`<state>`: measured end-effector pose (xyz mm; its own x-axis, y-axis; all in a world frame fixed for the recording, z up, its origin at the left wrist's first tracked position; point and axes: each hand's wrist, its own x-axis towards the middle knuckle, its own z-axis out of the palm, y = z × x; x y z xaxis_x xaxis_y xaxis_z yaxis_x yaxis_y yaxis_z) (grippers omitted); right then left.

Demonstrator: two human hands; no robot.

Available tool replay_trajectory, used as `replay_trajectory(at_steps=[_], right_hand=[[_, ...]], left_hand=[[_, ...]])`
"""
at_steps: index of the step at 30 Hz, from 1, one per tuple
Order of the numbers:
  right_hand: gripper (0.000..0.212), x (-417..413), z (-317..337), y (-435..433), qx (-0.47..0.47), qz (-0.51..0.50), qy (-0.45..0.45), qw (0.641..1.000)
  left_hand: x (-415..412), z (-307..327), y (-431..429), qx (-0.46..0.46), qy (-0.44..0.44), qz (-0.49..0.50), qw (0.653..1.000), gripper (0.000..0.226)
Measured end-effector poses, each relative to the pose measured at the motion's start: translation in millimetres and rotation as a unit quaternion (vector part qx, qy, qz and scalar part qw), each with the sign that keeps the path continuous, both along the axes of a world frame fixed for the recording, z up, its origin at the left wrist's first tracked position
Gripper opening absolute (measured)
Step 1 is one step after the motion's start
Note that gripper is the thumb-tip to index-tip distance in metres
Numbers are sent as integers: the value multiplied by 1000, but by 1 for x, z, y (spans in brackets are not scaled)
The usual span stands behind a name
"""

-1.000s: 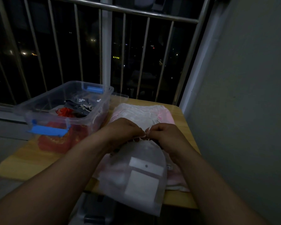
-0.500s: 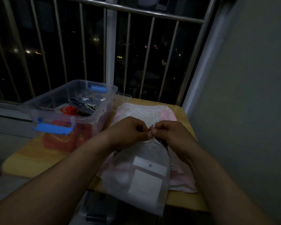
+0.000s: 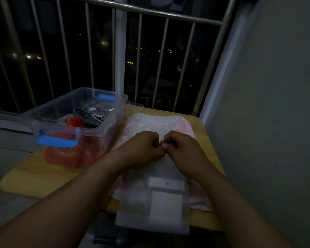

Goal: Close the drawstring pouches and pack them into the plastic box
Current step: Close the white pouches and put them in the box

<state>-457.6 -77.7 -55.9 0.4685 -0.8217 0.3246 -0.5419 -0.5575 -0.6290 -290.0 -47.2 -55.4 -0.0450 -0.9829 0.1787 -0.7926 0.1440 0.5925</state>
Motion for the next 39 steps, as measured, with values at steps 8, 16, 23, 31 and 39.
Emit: replay_trajectory(at_steps=[8,16,23,31,39], right_hand=[[13,6,-8,4,-91,-6,-48,995],[15,2,-5,-2,297,34,-298,906],[10,1,-4,-5,164,-22,-236,958],[11,-10,1,6,46,34,-140,988],[14,-17,0,3,144,-9,-205,968]], left_hand=[[-1,-6,-1,-44,46,-9,998,21],[14,-4,-1,40,240,-23,970,26],[11,-9,-4,28,249,42,967,30],[16,-13,-6,8,176,50,983,24],[18,-26,-2,-143,48,16,988,19]])
